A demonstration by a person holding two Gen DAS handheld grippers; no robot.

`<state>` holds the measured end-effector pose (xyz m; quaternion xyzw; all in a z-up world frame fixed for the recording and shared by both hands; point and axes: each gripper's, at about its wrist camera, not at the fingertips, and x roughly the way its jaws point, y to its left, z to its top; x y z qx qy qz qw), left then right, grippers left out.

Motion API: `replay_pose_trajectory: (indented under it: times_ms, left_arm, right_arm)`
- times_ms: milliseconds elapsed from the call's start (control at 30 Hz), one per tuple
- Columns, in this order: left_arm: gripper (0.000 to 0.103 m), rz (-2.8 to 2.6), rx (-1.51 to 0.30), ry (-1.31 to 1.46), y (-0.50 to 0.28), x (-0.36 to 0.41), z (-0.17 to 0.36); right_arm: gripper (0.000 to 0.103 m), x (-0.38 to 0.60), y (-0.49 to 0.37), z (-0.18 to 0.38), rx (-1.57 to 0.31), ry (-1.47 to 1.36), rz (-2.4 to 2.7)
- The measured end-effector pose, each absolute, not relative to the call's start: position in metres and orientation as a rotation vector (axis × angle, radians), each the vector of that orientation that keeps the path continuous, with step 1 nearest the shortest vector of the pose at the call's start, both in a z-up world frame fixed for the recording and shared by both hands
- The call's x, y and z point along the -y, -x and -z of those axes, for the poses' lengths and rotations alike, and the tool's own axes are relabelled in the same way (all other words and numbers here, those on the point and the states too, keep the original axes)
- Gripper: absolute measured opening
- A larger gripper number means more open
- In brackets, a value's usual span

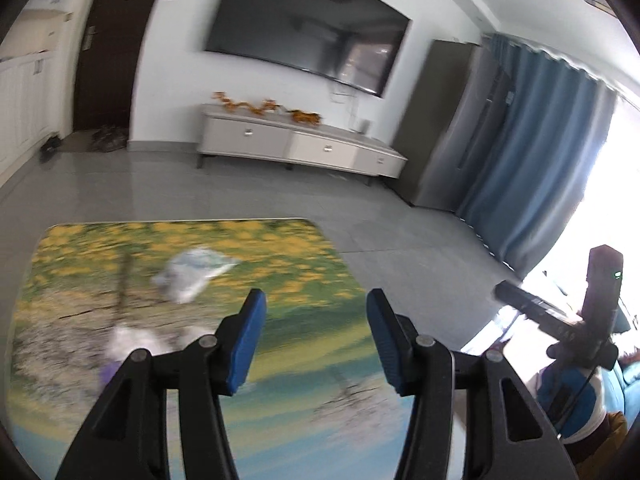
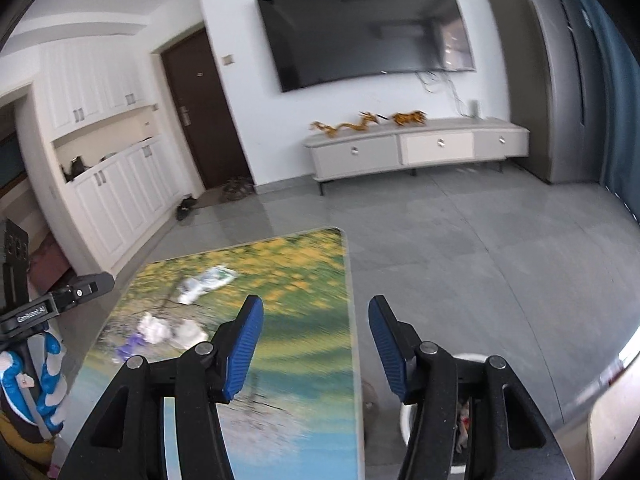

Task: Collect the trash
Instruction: 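Move both tools back over the remaining trash on the table, then grasp the purple glove with the left tool while the right tool grasps white plastic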

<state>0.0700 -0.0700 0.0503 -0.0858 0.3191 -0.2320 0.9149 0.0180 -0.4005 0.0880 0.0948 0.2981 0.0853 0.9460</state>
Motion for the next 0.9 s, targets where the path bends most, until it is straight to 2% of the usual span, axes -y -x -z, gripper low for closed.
replay_pose_trajectory:
  times_ms: [267, 467, 900]
  left_arm:
    - [0.053, 0.339, -0.650, 0.251, -0.059, -0.046, -0.036]
    - [0.053, 0.284, -0.667, 0.295, -0.051, -0.091, -0.017]
    - [0.053, 0.306, -0.843, 0.320, -0.068, -0.084, 0.065]
  right_arm:
    - [0.053, 0.334, -0.039, -0.103, -0.604, -0.118, -0.270]
    - [0.053, 0.297, -0.055, -0.097, -0.630, -0.087, -0.328]
    - [0.053, 0.230, -0.098, -0.030, -0.820, -0.038, -0.470]
